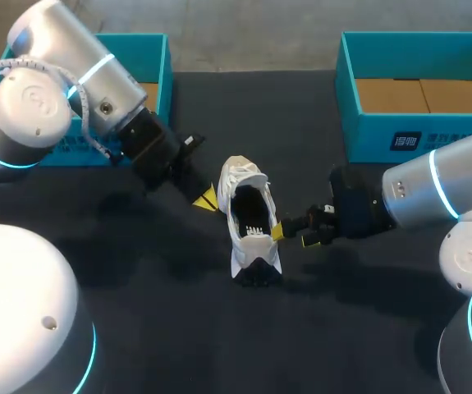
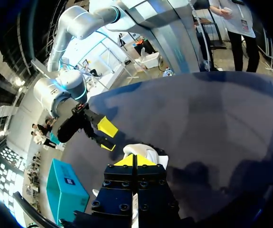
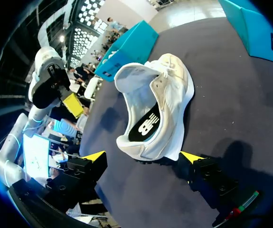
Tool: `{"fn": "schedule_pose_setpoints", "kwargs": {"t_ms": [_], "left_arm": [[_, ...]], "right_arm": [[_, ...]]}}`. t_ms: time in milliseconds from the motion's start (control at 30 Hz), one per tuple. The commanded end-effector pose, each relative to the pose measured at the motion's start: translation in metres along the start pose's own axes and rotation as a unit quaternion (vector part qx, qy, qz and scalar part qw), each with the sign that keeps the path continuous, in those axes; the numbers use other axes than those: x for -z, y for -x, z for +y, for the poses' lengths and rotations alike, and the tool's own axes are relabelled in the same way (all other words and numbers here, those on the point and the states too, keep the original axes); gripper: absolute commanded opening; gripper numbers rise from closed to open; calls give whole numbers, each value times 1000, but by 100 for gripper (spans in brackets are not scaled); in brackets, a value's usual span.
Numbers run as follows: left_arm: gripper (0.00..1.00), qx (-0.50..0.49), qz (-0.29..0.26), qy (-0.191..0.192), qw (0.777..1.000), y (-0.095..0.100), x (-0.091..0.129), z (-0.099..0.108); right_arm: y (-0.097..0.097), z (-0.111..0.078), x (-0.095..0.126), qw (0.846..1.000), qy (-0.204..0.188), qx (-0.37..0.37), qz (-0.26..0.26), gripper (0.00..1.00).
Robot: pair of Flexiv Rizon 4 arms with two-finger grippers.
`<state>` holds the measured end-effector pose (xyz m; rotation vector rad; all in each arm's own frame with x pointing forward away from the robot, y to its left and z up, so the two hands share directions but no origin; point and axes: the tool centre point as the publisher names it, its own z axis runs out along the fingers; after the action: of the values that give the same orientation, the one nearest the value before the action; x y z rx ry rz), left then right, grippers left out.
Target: Take the shoe out of the shoebox, open the shoe tongue, remove and reinsert the insole, then place the shoe into the shoebox
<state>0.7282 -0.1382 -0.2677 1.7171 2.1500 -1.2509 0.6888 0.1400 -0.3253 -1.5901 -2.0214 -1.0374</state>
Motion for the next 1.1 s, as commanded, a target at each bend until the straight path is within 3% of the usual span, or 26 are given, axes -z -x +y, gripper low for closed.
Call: {"fn": "schedule_pose_setpoints", "kwargs": {"t_ms": [33,800,1100], "left_arm": [[0,0,0,1,1000,-1,0,-1],[0,0,0,1,1000,-1,0,-1],[0,-9,81,16,997,-2,-14,18]], "right_arm": [[-2,-1,0,1000,0,0,-3,100],[-2,-1,0,1000,0,0,-3,100],[-2,-1,0,1000,0,0,-3,100]]}}
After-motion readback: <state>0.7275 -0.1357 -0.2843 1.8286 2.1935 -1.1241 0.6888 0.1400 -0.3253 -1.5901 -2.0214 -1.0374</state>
